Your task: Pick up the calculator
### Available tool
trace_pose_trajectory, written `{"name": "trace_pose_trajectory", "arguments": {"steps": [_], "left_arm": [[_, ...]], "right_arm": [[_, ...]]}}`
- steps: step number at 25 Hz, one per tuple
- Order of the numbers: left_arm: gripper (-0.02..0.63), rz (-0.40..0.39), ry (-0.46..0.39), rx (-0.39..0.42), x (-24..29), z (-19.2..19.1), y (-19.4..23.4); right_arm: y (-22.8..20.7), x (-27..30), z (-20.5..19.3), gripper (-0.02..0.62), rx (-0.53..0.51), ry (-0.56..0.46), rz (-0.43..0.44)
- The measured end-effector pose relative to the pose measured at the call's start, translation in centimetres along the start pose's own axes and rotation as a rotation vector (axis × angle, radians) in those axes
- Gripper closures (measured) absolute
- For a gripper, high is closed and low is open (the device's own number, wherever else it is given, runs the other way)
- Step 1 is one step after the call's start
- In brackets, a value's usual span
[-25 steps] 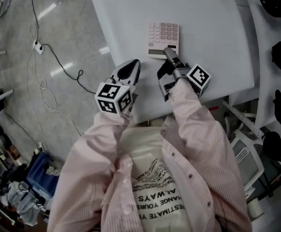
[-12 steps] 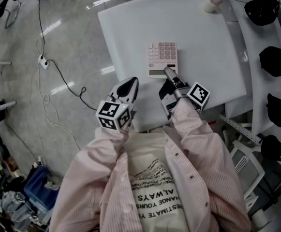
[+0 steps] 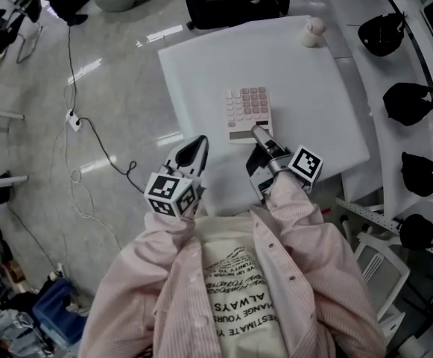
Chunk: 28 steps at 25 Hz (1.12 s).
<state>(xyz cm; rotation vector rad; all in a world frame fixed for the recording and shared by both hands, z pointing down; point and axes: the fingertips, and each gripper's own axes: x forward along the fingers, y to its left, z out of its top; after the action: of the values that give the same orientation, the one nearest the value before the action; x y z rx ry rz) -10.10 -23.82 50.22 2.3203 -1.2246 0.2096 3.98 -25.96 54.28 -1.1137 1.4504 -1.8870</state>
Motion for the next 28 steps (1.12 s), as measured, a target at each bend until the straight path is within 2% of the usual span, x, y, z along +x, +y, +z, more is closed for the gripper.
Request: {"name": "trace_pose_trajectory", "arguments": {"steps": [13,28], "left_arm": [[0.604,0.004,-0.111,0.058,-2.9,4.9,-0.2],[0.604,0.028,-0.241,0.118,-5.8,10.7,0.3]], "right_arm": [[5.4,-2.1,-0.7,0.528,-0.001,0.013,0.092],[10.5,-4.3,-0.4,0.528,-0.001,-0.024,0.205]]}}
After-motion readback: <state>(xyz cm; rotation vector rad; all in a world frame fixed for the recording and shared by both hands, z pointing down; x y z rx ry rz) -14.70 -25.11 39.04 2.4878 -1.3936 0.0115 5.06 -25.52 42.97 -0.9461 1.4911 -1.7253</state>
